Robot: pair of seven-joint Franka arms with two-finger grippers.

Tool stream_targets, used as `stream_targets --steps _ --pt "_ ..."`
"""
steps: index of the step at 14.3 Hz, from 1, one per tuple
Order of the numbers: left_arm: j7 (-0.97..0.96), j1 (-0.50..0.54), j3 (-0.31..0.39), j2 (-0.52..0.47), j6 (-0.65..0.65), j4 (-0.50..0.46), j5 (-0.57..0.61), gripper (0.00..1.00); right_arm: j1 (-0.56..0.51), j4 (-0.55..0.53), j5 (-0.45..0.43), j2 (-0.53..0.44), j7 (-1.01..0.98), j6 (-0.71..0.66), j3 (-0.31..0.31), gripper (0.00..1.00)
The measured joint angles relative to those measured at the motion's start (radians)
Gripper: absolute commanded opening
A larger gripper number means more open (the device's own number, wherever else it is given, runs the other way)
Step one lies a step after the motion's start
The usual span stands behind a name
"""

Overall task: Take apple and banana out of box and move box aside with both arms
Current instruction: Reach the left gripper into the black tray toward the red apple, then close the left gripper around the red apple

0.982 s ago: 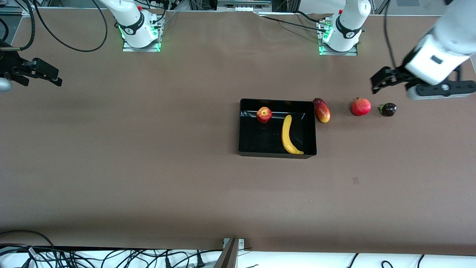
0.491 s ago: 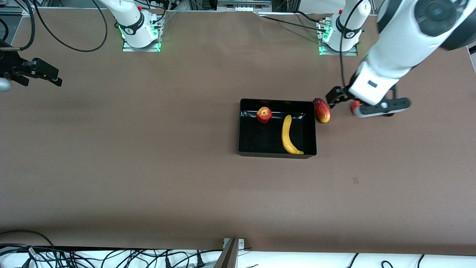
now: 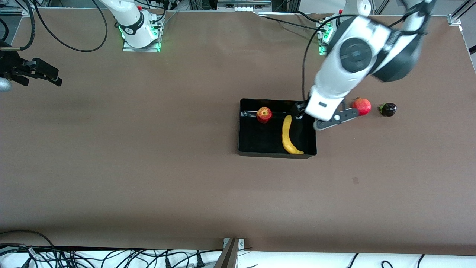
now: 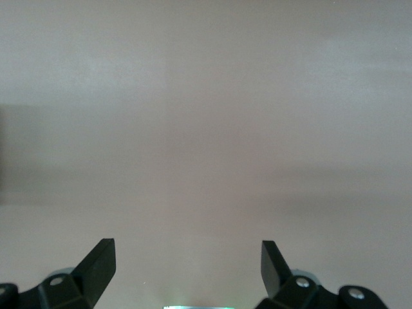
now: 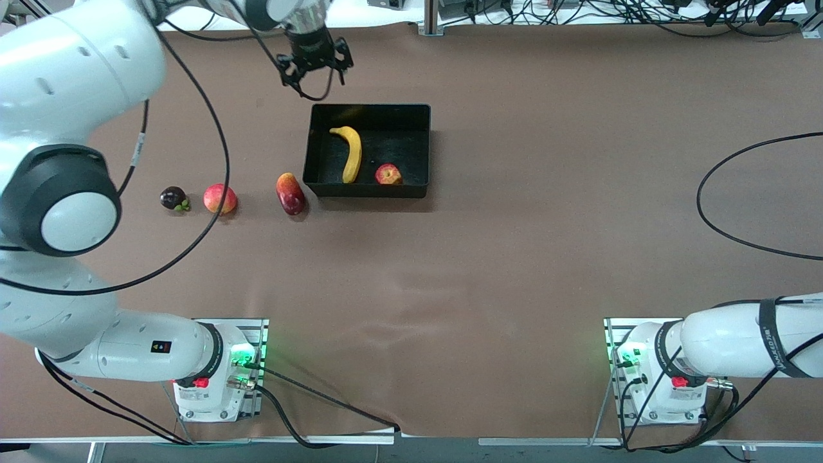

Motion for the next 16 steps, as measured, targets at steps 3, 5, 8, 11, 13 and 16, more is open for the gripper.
stream_targets --steps 3,5,8,11,13,16 --pt "-0.214 -0.070 0.000 0.119 0.088 -0.002 0.081 1.00 0.000 0.000 0.000 0.000 0.000 0.000 0.000 1.00" --pt "-0.254 -0.090 0.000 0.190 0.135 -0.001 0.093 1.00 0.000 0.000 0.000 0.000 0.000 0.000 0.000 1.00" --pt "-0.256 -0.113 0.000 0.273 0.177 0.000 0.109 1.00 0.000 0.000 0.000 0.000 0.000 0.000 0.000 1.00" --pt "-0.258 -0.150 0.000 0.338 0.196 0.000 0.115 1.00 0.000 0.000 0.000 0.000 0.000 0.000 0.000 1.00" --pt "-0.268 -0.175 -0.001 0.369 0.219 0.001 0.115 1.00 0.000 0.000 0.000 0.000 0.000 0.000 0.000 1.00" --pt "-0.277 -0.194 -0.002 0.385 0.225 0.001 0.115 1.00 0.000 0.000 0.000 0.000 0.000 0.000 0.000 1.00"
